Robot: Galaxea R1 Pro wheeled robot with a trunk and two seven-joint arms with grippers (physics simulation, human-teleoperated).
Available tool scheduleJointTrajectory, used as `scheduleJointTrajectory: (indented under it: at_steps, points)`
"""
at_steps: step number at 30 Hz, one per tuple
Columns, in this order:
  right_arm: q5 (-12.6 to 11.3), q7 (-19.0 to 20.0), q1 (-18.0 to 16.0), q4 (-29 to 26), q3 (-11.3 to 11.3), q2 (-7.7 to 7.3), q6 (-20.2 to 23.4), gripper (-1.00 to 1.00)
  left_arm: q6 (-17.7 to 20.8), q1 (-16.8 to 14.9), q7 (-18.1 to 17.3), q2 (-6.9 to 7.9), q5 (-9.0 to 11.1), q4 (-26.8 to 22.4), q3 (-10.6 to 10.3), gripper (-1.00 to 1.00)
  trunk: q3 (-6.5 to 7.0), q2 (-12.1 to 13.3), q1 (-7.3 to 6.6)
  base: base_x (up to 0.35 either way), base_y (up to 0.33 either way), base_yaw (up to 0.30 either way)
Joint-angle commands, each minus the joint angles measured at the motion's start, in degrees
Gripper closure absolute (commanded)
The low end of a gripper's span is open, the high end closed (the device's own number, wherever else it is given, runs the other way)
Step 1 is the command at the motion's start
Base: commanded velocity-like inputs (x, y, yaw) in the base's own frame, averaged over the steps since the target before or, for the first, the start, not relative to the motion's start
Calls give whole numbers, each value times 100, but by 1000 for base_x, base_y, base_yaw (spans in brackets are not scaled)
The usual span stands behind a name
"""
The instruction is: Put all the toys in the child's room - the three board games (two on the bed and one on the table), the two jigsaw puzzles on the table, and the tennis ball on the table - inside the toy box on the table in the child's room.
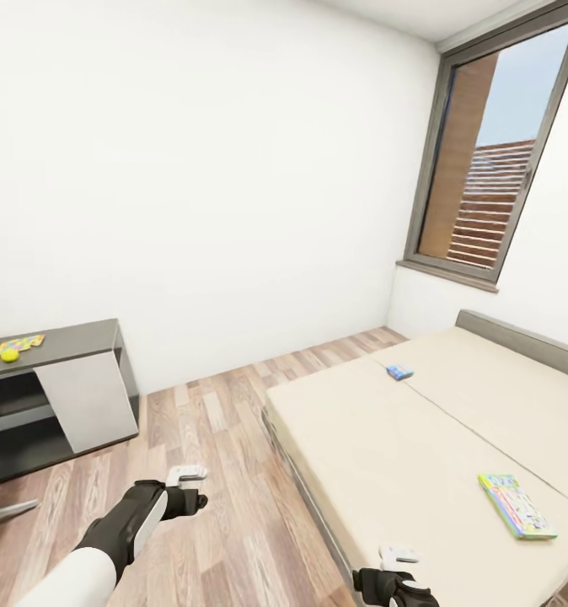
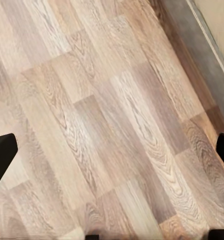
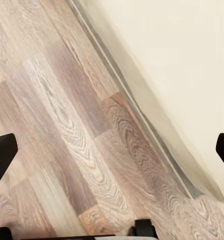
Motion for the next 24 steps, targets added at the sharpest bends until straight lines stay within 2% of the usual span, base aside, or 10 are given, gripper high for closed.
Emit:
scheduleJointTrajectory:
  at_steps: [1, 24]
  points:
    - [-11, -11, -3, -14, -16, 5, 33, -100, 29, -5, 11, 5, 50, -5, -22, -100, -16, -12, 3, 0, 0, 270]
    - [-7, -13, -1, -14, -16, 10, 32, -100, 29, -5, 11, 5, 50, -4, -22, -100, -82, -12, 3, 0, 0, 271]
